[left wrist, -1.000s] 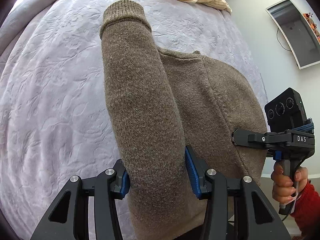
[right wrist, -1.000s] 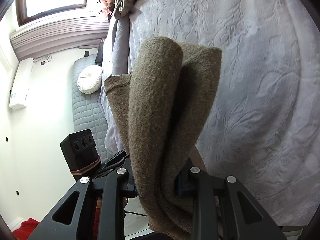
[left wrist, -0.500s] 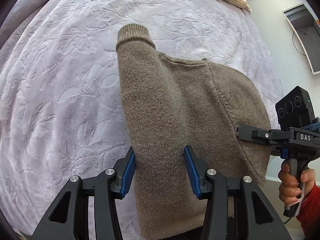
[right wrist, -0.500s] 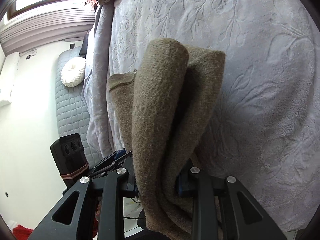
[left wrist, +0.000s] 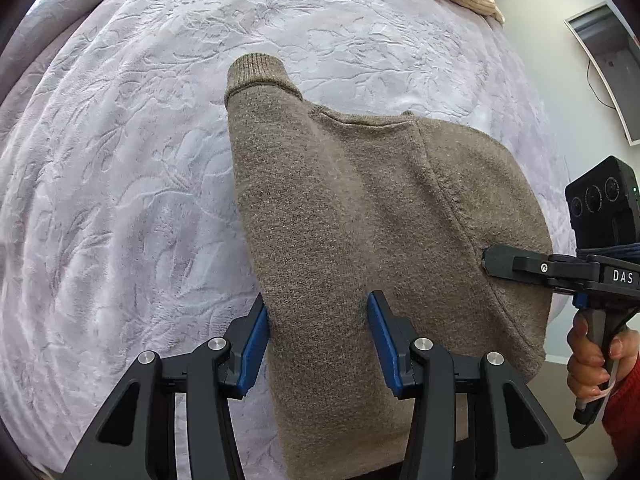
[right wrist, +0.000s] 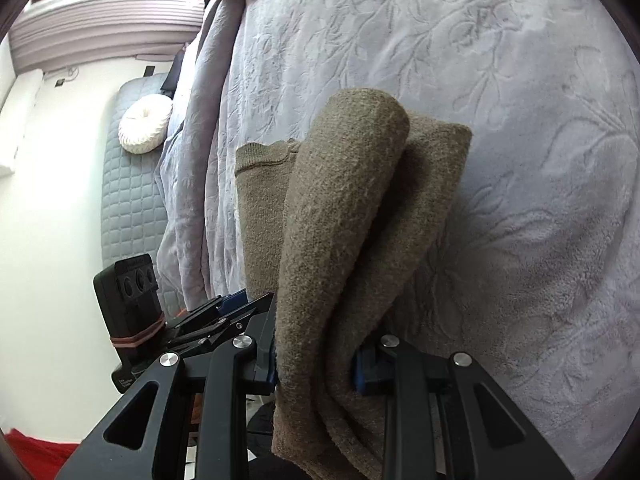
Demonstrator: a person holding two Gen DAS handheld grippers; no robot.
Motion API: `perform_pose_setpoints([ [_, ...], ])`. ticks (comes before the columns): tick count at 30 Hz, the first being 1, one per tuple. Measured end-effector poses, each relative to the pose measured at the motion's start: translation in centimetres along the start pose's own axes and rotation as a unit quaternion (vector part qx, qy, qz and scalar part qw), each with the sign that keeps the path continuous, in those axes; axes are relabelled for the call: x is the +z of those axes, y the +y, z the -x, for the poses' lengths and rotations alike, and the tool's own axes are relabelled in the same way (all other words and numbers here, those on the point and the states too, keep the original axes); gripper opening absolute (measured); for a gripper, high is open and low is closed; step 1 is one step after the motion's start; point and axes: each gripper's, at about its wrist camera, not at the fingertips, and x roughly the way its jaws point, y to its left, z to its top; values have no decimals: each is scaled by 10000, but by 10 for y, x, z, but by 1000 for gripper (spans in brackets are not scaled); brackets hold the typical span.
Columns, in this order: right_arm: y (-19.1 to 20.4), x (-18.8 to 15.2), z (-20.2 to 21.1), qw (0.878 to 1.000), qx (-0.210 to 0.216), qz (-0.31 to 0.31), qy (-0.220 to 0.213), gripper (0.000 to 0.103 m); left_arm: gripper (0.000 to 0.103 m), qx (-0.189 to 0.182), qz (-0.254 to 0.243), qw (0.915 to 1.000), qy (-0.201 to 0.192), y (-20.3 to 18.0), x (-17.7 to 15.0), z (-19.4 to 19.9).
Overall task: Fold small clothes
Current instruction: 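Lower the folded sweater onto the bed and open both tools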
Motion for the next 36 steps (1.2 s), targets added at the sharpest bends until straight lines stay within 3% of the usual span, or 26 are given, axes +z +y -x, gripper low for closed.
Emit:
perform_pose_setpoints([
  [5, -6, 5, 2, 9964, -787, 309, 28, 33, 49, 206, -5, 9998, 1, 3, -4, -6],
  [9, -17, 4, 10, 9846, -1716, 322, -8, 43, 49, 233, -51, 9997, -12, -1, -3, -6],
  [16, -8, -12, 37, 9701, -2364, 475, -260, 40, 49, 467, -66, 9989, -28, -7, -6, -2],
  [18, -1, -19, 44, 9660, -2492, 576, -366, 29, 49, 554, 11, 9984, -66, -5, -8, 3],
  [20, 6, -27, 54, 9610, -2623, 701, -534, 9, 49, 680, 27, 9975, -211, -4, -13, 14],
  [23, 25, -44, 64, 9603, -2518, 953, -723, 8, 49, 599, -72, 9973, -415, -5, -21, 33],
  [25, 36, -55, 61, 9638, -2344, 1035, -738, 8, 49, 252, -203, 9982, -496, -9, -27, 43],
  [28, 39, -70, 44, 9670, -2247, 1085, -516, 8, 49, -101, -490, 9983, -298, -21, -35, 38],
  [33, 13, -75, 12, 9530, -2837, 1036, -244, 5, 49, 216, -763, 9968, 78, -32, -51, -3],
  [36, -8, -73, 11, 9567, -2807, 741, -221, 3, 51, 225, -759, 9969, 28, -32, -53, -6],
])
